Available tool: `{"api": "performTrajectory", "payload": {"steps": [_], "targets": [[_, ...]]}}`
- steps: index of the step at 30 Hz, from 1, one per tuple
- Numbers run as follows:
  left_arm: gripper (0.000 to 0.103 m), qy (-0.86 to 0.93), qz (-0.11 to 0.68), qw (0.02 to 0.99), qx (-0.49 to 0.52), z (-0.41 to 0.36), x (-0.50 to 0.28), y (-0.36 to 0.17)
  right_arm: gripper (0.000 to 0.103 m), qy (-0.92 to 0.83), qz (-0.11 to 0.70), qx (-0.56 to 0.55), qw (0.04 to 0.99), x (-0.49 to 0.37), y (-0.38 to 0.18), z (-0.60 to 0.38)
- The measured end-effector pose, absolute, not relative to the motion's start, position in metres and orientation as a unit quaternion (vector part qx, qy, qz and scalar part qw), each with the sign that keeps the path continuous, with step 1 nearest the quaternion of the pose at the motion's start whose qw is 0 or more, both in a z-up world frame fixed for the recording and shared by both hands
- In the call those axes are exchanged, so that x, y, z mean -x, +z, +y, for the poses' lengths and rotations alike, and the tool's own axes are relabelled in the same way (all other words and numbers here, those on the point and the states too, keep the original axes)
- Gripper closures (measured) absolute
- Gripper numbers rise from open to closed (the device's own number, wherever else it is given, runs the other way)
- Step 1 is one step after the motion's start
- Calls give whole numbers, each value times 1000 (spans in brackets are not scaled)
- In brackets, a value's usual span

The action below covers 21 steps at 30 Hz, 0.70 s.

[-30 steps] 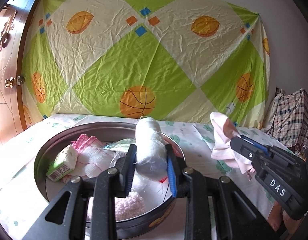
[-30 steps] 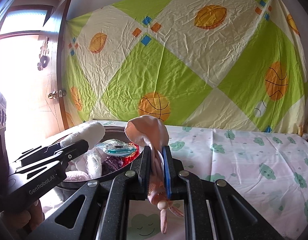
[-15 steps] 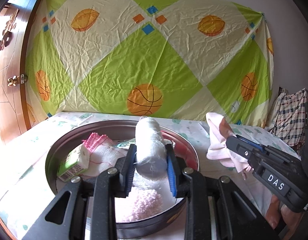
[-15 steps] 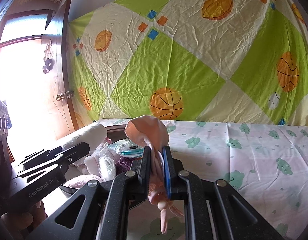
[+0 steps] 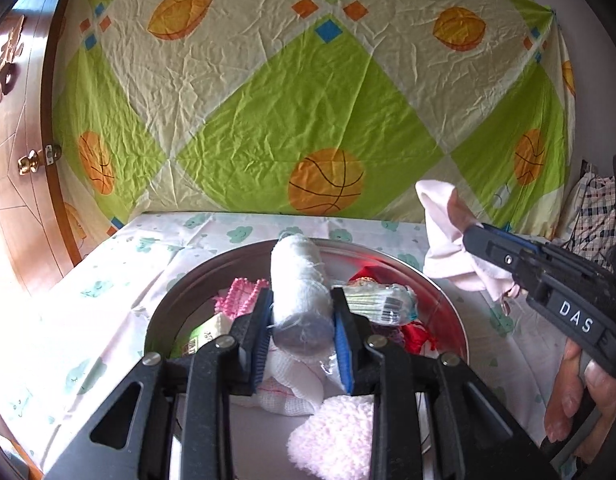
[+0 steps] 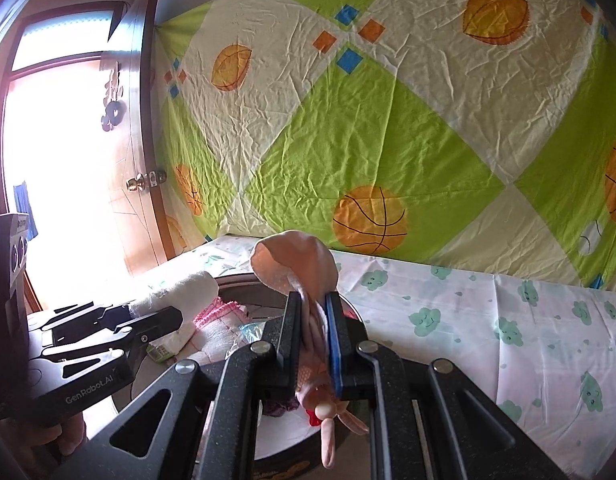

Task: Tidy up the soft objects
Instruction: 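Carry the towel and pink cloth over the dark tin with both tools, then lower the towel and pink cloth into the tin and open both tools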

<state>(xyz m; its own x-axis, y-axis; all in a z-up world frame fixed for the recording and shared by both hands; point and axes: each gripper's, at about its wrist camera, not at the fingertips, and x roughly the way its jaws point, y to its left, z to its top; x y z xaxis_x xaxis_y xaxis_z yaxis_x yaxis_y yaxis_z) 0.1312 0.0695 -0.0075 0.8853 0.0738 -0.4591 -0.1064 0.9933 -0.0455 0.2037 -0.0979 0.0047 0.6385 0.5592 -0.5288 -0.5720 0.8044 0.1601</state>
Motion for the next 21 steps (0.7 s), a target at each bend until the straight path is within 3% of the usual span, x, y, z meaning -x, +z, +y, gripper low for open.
{"api": "performTrajectory", "payload": {"steps": [21], "targets": [[75, 42, 338, 938, 61, 95, -175, -33, 90, 316, 370, 92, 869, -236, -42, -43]]}}
